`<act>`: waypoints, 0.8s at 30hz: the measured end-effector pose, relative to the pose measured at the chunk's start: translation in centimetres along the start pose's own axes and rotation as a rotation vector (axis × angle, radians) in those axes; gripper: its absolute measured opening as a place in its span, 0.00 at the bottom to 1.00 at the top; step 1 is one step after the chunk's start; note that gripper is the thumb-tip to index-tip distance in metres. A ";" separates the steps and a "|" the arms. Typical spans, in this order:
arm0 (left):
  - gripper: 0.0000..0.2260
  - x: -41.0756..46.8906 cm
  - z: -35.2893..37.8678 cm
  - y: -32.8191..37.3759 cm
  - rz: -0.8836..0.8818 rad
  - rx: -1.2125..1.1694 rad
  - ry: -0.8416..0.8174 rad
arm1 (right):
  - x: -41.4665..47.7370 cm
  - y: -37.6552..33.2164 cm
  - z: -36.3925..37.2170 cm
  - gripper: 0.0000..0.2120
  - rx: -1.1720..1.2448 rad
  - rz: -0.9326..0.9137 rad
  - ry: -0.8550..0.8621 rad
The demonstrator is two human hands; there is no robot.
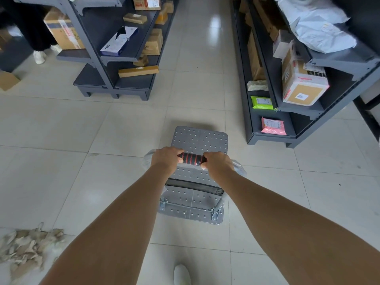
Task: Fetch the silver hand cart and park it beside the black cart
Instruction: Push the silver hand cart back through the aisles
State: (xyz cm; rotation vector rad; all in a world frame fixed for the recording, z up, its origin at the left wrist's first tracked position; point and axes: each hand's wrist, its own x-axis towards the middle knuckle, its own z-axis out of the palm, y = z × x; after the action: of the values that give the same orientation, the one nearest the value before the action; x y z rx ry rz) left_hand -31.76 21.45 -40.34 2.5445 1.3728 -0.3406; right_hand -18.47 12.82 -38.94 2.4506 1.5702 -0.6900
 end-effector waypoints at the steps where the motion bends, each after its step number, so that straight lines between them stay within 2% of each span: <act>1: 0.24 0.5 -0.1 -0.4 0.015 0.006 0.009 | 0.3 -0.3 -0.2 0.17 -0.002 -0.001 0.002; 13: 0.25 6.8 -2.4 -3.5 0.088 0.037 0.017 | 5.5 -2.8 -2.7 0.19 0.056 0.061 0.008; 24: 0.23 11.2 -4.3 -2.2 0.066 0.035 0.001 | 9.9 -1.0 -5.1 0.20 0.048 0.043 0.013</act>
State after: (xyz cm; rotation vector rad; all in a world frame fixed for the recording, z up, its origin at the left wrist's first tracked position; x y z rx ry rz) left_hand -27.21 32.76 -39.92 2.6113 1.2912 -0.3539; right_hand -14.37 23.25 -38.84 2.5204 1.5180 -0.7140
